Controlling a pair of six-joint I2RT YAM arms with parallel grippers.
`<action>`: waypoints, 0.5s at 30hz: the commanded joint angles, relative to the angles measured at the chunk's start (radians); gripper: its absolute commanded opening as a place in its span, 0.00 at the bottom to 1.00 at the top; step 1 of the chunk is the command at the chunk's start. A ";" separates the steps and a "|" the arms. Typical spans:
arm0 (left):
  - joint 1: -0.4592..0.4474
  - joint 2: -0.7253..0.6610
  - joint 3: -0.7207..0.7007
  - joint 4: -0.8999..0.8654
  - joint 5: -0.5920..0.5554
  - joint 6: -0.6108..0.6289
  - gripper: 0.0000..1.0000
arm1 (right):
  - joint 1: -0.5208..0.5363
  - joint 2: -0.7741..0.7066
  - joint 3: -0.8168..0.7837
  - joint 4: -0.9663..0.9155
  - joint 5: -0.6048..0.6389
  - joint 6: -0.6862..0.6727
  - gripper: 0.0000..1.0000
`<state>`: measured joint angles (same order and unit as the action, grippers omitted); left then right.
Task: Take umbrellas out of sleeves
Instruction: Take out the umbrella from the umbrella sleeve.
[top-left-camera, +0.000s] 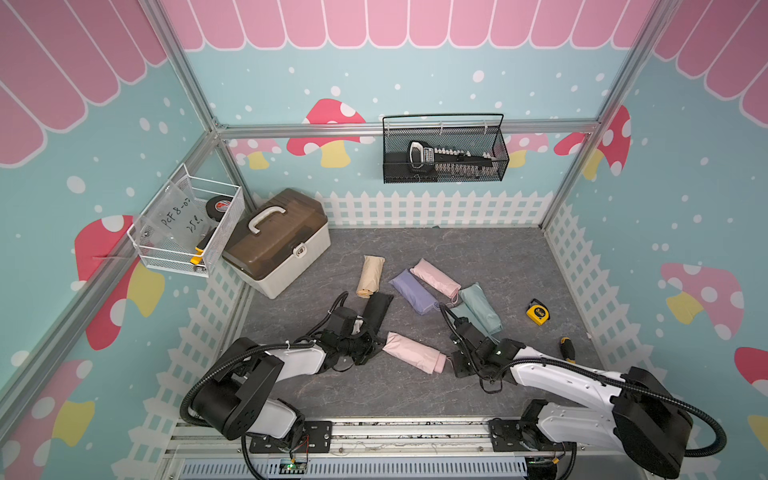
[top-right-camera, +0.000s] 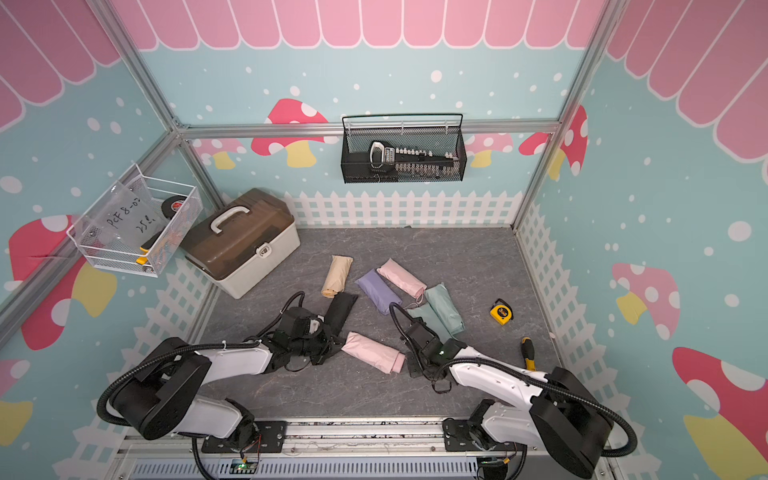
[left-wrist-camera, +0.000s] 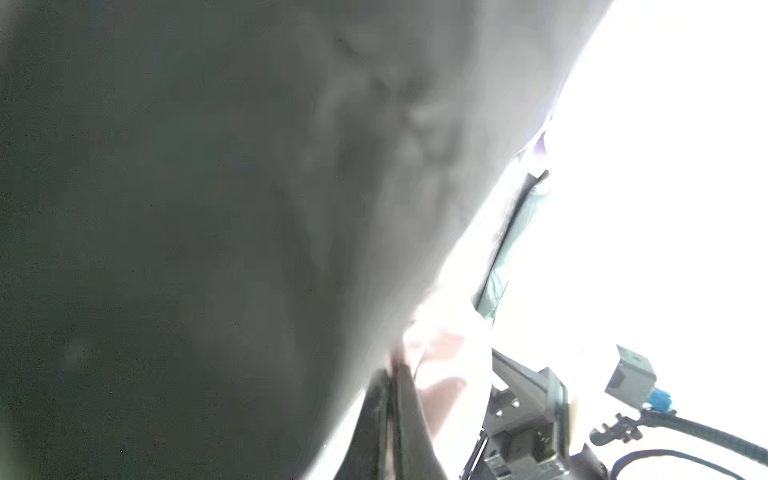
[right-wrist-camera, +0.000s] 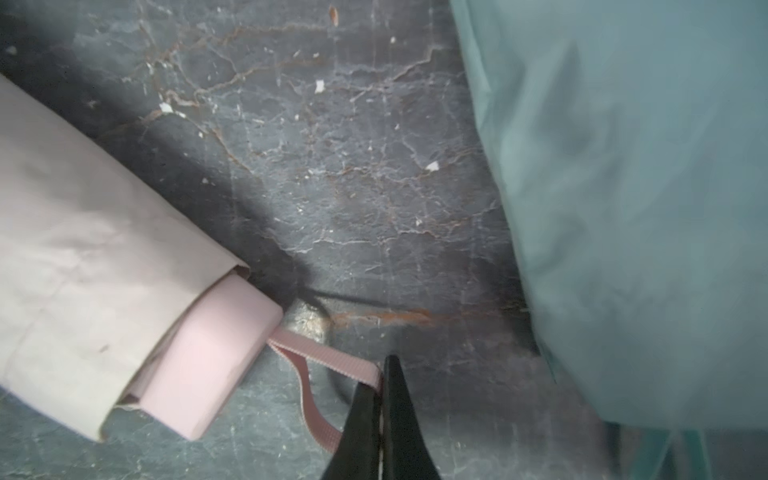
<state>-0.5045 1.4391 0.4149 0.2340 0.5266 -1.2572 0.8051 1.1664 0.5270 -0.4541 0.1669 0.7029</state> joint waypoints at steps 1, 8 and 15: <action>0.012 -0.044 0.031 -0.088 -0.045 0.058 0.00 | 0.003 -0.026 -0.014 -0.072 0.059 0.037 0.00; 0.025 -0.089 0.039 -0.140 -0.049 0.084 0.00 | 0.003 -0.030 -0.018 -0.085 0.045 0.035 0.00; 0.055 -0.191 0.056 -0.286 -0.086 0.160 0.00 | 0.003 -0.065 -0.036 -0.108 0.057 0.066 0.00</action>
<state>-0.4698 1.2999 0.4343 0.0406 0.4953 -1.1580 0.8062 1.1244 0.5144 -0.5087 0.1860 0.7311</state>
